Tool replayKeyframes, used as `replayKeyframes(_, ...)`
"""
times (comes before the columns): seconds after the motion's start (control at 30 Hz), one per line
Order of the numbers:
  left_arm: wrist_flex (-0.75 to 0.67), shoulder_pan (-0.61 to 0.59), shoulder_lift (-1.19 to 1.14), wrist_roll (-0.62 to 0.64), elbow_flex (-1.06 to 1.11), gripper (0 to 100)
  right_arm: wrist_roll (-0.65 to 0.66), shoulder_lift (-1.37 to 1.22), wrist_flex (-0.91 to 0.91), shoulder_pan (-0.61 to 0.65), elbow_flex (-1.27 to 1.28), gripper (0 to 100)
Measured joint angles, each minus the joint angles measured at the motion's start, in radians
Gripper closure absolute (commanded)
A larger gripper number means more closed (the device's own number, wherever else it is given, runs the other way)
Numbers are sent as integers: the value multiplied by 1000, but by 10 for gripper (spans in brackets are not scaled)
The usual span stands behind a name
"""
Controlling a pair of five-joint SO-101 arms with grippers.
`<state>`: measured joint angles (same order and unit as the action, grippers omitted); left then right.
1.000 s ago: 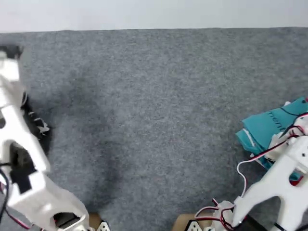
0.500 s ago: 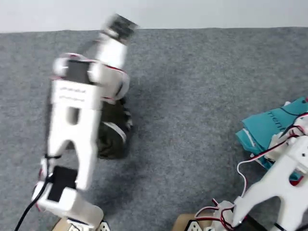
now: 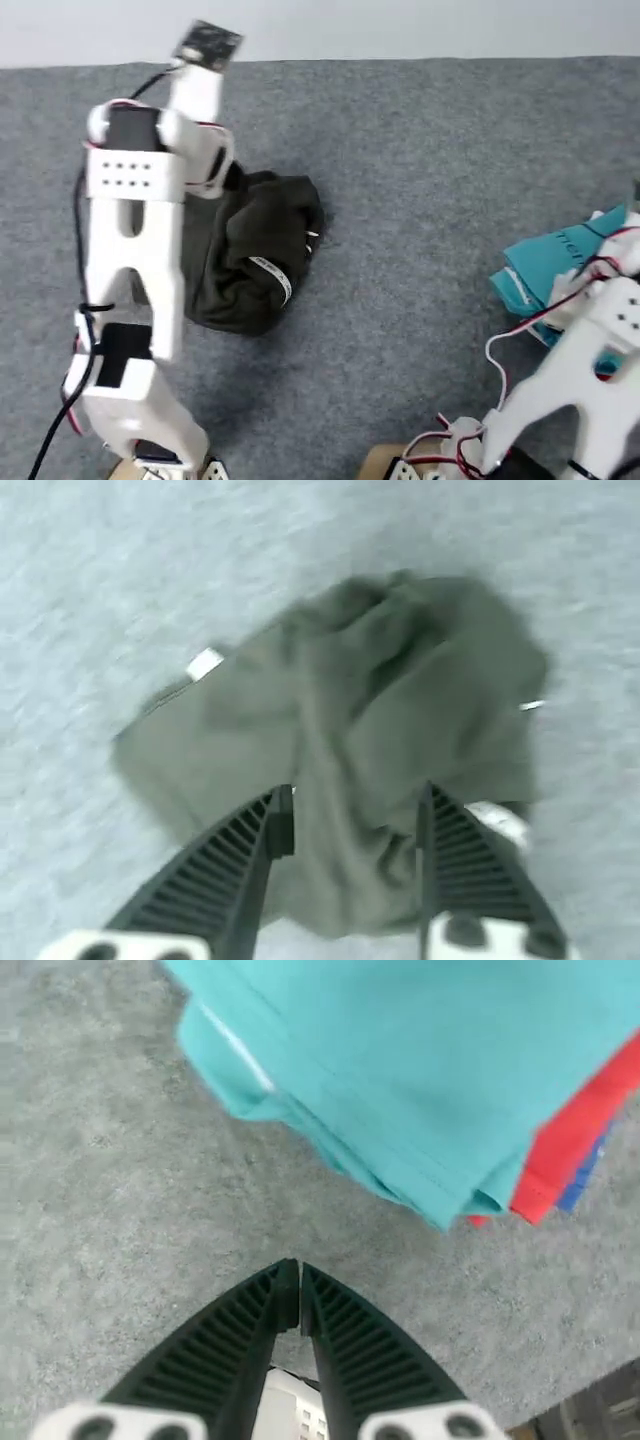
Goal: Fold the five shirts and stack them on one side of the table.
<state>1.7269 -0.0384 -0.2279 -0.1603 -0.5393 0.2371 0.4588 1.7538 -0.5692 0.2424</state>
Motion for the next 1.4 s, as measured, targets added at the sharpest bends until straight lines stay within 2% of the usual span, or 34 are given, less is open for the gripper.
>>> replayKeyframes(0.17, 0, -115, 43, -38, 183, 793, 0, 0, 0, 173, 0, 983)
replayKeyframes(0.33, 0, -158, 48, -91, 402, 793, 0, 0, 0, 328, 0, 983)
replayKeyframes(0.43, -15, -164, 37, -114, 493, 793, 0, 0, 0, 344, 23, 983)
replayKeyframes(0.6, -129, -164, -103, -112, 540, 812, 0, 0, 0, 347, 137, 983)
replayKeyframes(0.67, -135, -157, -178, -120, 539, 863, 0, 0, 0, 347, 176, 983)
replayKeyframes(0.77, -126, -129, -281, -161, 511, 1000, 0, 0, 0, 347, 195, 986)
replayKeyframes(1.03, -9, -55, -285, -190, 265, 999, 0, 0, 0, 347, 195, 987)
replayKeyframes(1.2, -3, -14, -91, -166, 98, 999, 0, 0, 0, 347, 195, 987)
replayKeyframes(1.4, 2, 164, 103, -87, -9, 998, 0, 0, 0, 347, 195, 987)
